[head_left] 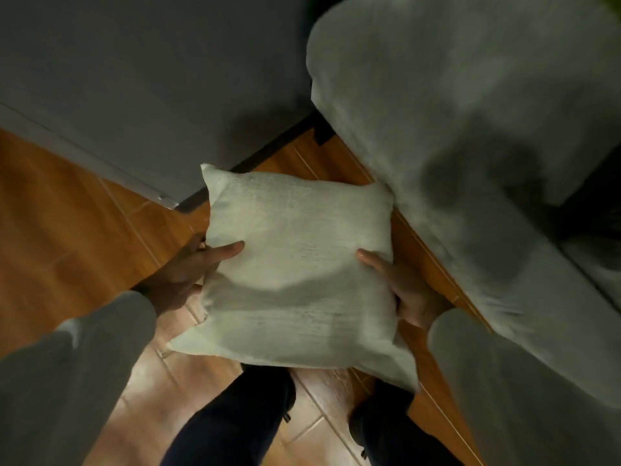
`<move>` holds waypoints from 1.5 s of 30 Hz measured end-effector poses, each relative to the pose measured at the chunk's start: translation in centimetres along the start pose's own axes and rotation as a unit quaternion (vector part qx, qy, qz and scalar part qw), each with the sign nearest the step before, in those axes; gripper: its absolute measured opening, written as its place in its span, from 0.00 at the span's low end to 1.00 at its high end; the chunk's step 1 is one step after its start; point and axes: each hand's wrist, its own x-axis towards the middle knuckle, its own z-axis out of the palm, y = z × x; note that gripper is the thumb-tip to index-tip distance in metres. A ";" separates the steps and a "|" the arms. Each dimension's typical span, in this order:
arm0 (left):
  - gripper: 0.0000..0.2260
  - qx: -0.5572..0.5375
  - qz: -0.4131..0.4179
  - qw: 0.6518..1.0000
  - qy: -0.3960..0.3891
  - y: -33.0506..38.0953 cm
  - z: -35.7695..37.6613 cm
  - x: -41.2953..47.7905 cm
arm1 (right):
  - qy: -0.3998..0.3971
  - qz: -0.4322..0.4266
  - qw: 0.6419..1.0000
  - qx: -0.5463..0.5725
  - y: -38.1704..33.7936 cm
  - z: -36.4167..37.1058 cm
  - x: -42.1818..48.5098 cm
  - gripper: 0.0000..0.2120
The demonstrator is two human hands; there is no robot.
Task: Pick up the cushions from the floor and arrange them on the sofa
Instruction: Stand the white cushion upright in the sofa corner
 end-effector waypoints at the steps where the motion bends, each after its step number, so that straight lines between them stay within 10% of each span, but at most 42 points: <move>1: 0.37 0.000 0.012 1.000 -0.002 2.4 -1.0 -2.7 | 0.001 0.007 1.000 0.002 -1.8 0.8 -2.8 0.34; 4: 0.31 0.006 0.052 0.998 -0.015 7.8 -2.9 -8.2 | -0.030 0.000 0.999 0.028 -5.8 2.3 -8.9 0.23; 13: 0.34 0.057 0.175 0.980 -0.083 25.6 -2.0 -20.7 | 0.025 -0.096 0.993 0.063 -18.0 2.0 -25.6 0.35; 18: 0.14 0.068 0.266 0.954 -0.124 33.2 3.6 -24.5 | 0.044 -0.183 0.975 0.122 -22.2 -1.4 -31.2 0.30; 35: 0.42 0.136 0.367 0.892 -0.227 55.2 25.0 -17.4 | 0.162 -0.322 0.913 0.191 -34.8 -19.6 -32.2 0.45; 41: 0.37 0.194 0.399 0.856 -0.265 60.9 31.9 -13.4 | 0.182 -0.325 0.907 0.196 -40.0 -25.4 -30.0 0.39; 45: 0.29 0.149 0.337 0.892 -0.263 63.3 35.2 -9.6 | 0.172 -0.356 0.898 0.195 -43.1 -27.8 -27.3 0.35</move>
